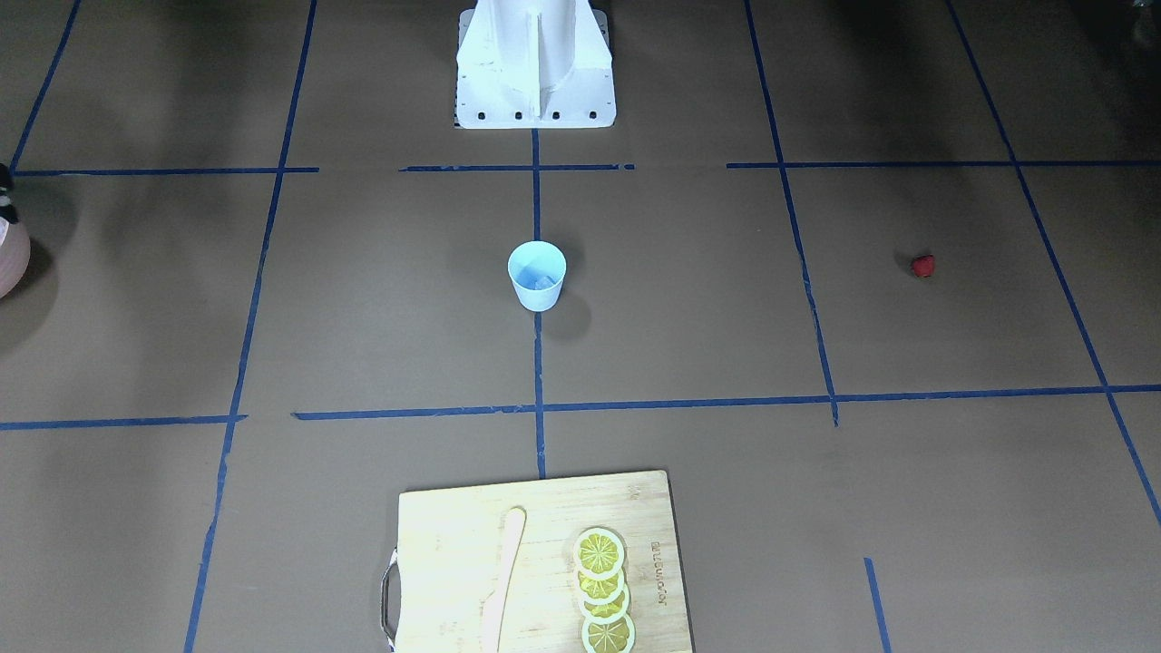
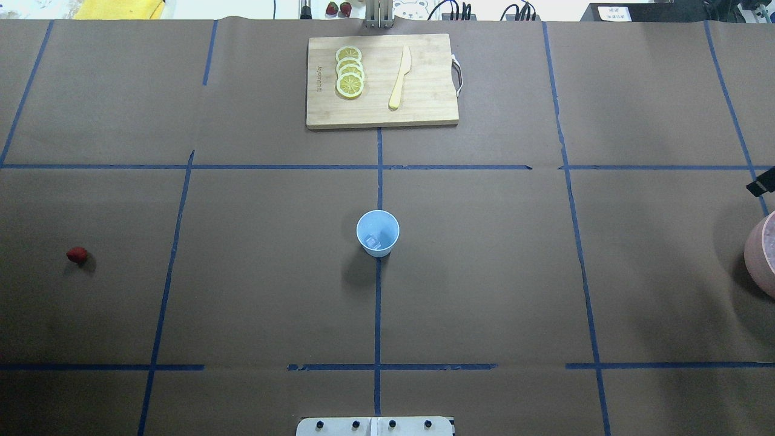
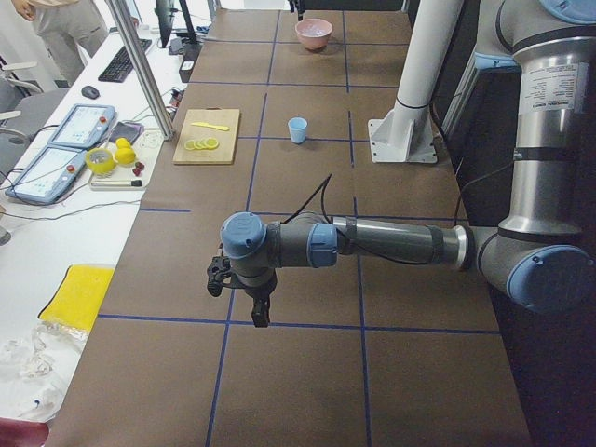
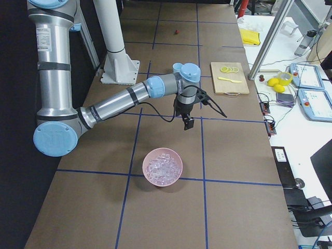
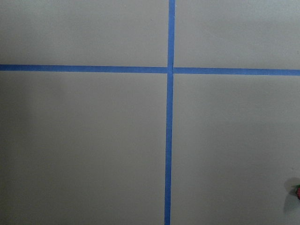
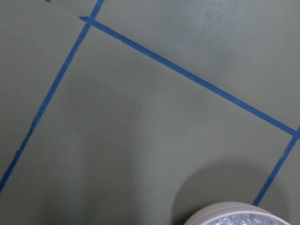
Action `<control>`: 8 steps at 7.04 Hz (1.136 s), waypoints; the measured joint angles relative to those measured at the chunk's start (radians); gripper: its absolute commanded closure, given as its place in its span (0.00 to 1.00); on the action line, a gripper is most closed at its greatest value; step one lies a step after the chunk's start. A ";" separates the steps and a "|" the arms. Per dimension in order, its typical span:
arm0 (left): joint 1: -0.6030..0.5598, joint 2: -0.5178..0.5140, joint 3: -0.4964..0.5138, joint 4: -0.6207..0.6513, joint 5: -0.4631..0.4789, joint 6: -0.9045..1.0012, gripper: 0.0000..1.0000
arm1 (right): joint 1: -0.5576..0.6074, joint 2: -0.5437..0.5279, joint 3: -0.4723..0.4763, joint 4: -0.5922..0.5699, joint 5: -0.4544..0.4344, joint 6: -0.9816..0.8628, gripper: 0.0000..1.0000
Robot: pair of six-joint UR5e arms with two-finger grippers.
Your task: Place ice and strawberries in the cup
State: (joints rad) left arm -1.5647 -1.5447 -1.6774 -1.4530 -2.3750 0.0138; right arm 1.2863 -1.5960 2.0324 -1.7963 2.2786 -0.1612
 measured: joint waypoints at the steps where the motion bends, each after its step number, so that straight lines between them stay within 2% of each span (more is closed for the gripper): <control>1: 0.000 0.000 -0.002 0.000 0.000 0.000 0.00 | 0.030 -0.041 0.000 0.000 0.000 -0.099 0.01; 3: 0.000 0.000 -0.003 0.000 0.000 0.000 0.00 | 0.073 -0.133 -0.004 0.033 0.008 -0.227 0.02; 4: 0.000 0.000 -0.004 0.000 0.000 0.000 0.00 | 0.086 -0.179 -0.019 0.070 0.017 -0.236 0.03; 6: 0.000 0.001 -0.004 0.000 -0.001 0.000 0.00 | 0.097 -0.205 -0.043 0.110 0.018 -0.166 0.04; 7: 0.000 0.001 -0.004 0.000 -0.001 0.000 0.00 | 0.097 -0.210 -0.053 0.156 0.005 -0.150 0.04; 8: 0.000 0.002 -0.004 0.000 -0.001 0.000 0.00 | 0.091 -0.229 -0.085 0.277 -0.017 -0.152 0.04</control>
State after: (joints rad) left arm -1.5647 -1.5432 -1.6810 -1.4527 -2.3761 0.0138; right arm 1.3772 -1.8251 1.9479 -1.5193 2.2617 -0.3129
